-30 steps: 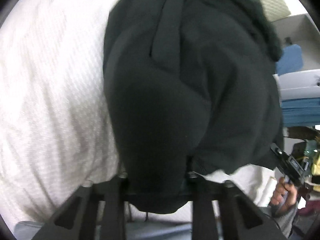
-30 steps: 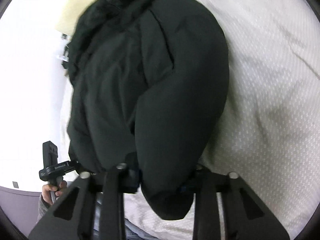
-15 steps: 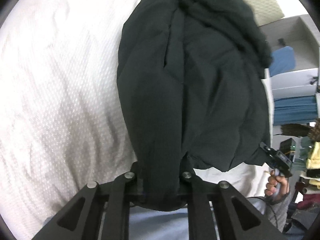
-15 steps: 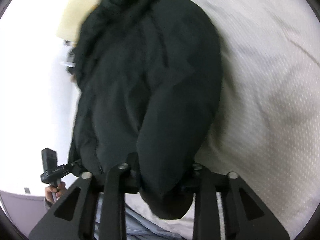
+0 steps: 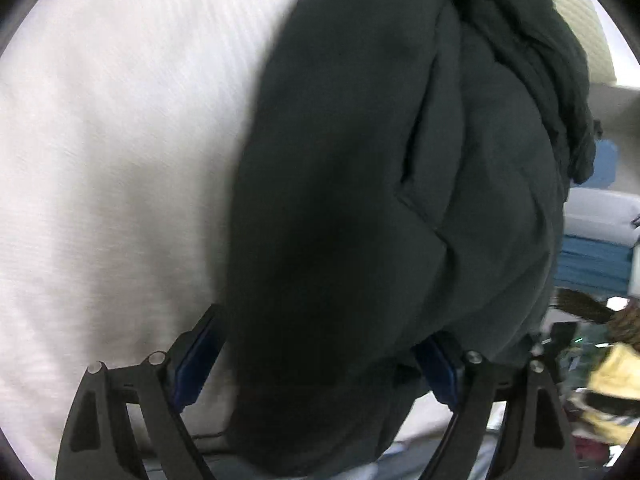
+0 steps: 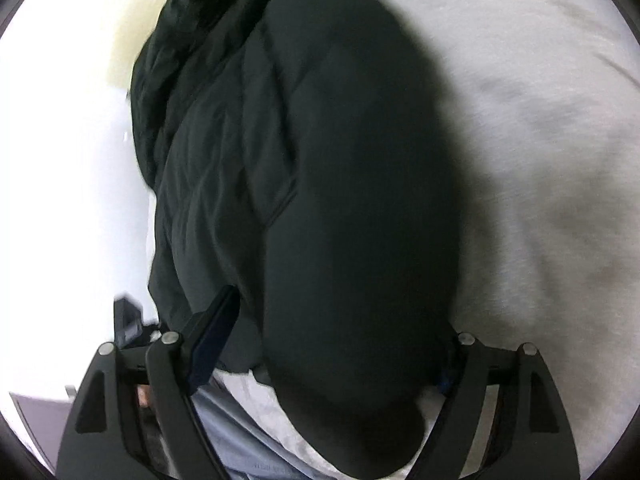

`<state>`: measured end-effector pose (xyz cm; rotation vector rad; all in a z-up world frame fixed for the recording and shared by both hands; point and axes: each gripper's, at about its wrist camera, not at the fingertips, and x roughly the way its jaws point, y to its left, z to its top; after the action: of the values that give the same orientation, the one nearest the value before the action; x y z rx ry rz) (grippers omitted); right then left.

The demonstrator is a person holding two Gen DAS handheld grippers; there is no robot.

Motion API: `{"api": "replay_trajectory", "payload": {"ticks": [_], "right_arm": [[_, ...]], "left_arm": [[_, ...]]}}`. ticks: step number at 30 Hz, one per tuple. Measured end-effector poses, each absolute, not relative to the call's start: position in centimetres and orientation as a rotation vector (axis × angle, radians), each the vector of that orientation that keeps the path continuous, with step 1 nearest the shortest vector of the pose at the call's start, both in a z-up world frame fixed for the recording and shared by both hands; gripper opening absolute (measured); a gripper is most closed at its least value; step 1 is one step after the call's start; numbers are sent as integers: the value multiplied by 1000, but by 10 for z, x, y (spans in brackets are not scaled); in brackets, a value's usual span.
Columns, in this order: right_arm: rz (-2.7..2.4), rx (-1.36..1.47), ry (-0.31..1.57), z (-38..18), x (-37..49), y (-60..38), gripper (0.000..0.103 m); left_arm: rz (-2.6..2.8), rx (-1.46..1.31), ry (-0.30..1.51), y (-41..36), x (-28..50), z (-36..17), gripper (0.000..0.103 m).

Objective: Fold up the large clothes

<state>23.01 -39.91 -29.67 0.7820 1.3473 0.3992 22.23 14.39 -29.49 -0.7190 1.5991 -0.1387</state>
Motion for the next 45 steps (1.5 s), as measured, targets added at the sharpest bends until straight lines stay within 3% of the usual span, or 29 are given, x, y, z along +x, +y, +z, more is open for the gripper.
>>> {"api": "replay_trajectory", "payload": {"ticks": [1, 2, 3, 4, 6, 7, 10, 20, 33, 40, 45], "right_arm": [[407, 736, 1351, -292, 232, -385, 76], [419, 697, 1342, -286, 232, -380, 60], [423, 681, 1322, -278, 231, -376, 35], [442, 703, 1290, -271, 229, -377, 27], [471, 752, 1213, -250, 230, -373, 20], [487, 742, 1175, -235, 227, -372, 19], [500, 754, 1090, -199, 223, -377, 17], [609, 729, 855, -82, 154, -415, 16], [605, 707, 888, -42, 28, -395, 17], [595, 759, 891, -37, 64, -390, 17], [561, 823, 840, -25, 122, -407, 17]], "left_arm": [[-144, -729, 1585, 142, 223, -294, 88], [-187, -747, 1552, 137, 223, -289, 88], [-252, -774, 1530, 132, 222, -283, 78], [-300, -785, 1522, 128, 222, -278, 69], [-353, -744, 1502, 119, 220, -259, 33], [-364, -729, 1484, 118, 218, -247, 20], [-392, -783, 1412, 139, 209, -208, 9], [-529, -872, 1144, 242, 145, -69, 7], [-550, -807, 1172, 244, 25, -34, 8], [-532, -766, 1156, 221, 60, -14, 10], [-497, -707, 1139, 196, 133, 18, 14]]}}
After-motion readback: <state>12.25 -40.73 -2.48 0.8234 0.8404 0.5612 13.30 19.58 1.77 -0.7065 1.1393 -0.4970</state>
